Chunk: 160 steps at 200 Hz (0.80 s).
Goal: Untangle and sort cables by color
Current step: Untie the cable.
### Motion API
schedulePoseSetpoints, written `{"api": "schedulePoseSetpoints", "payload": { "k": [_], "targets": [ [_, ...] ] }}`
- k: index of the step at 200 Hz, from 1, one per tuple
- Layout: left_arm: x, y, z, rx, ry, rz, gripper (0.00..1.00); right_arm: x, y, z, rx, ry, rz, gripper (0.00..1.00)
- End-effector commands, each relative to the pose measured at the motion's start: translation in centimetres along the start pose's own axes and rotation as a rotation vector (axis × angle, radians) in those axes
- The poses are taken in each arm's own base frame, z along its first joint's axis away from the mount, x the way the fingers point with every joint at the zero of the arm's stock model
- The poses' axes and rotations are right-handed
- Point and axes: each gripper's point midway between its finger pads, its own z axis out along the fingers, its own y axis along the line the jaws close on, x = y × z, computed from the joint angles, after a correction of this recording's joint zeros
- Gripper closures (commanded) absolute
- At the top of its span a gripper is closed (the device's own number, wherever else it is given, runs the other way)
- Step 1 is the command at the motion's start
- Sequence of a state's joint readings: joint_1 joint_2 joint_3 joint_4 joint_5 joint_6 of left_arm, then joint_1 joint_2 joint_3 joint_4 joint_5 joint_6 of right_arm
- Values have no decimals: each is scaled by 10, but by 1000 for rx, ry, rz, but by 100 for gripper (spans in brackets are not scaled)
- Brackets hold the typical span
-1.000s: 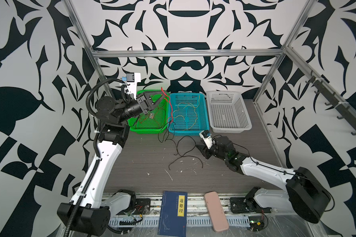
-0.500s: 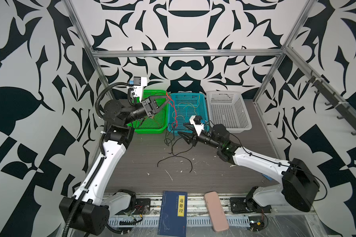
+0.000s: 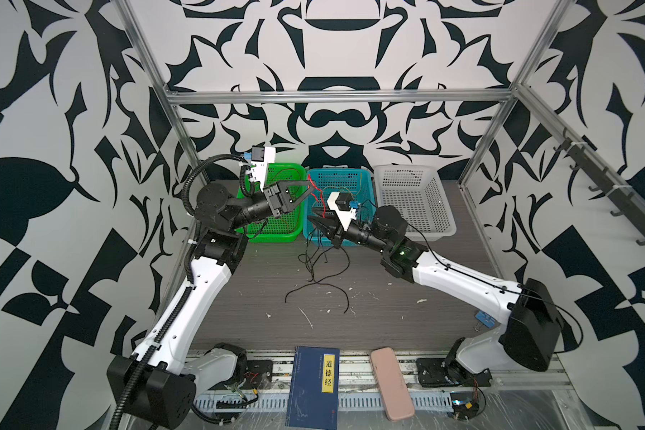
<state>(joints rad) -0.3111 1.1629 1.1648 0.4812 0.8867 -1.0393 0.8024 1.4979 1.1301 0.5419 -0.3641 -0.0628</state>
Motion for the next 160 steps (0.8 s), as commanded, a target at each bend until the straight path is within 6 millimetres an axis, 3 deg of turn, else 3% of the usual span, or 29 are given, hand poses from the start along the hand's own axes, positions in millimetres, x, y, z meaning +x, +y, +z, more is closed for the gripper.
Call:
{"api": "schedulePoseSetpoints", "payload": {
  "k": [1, 52, 91, 126, 160],
  "targets": [
    [-11, -20, 3, 42, -12, 50, 100, 12, 0, 10, -14, 31, 5, 100],
    [-28, -46, 6, 81, -9, 94, 100, 103, -1, 14, 10, 199, 71, 100],
    [-41, -66, 7, 100, -14, 135, 100, 169, -6, -3, 70, 327, 104, 100],
    [-54, -75, 5, 88, -29, 166, 100, 203, -11, -22, 113, 385, 138, 100],
    [-68, -84, 4, 85, -51, 185, 100, 220, -17, -39, 148, 417, 160, 100]
  ]
}}
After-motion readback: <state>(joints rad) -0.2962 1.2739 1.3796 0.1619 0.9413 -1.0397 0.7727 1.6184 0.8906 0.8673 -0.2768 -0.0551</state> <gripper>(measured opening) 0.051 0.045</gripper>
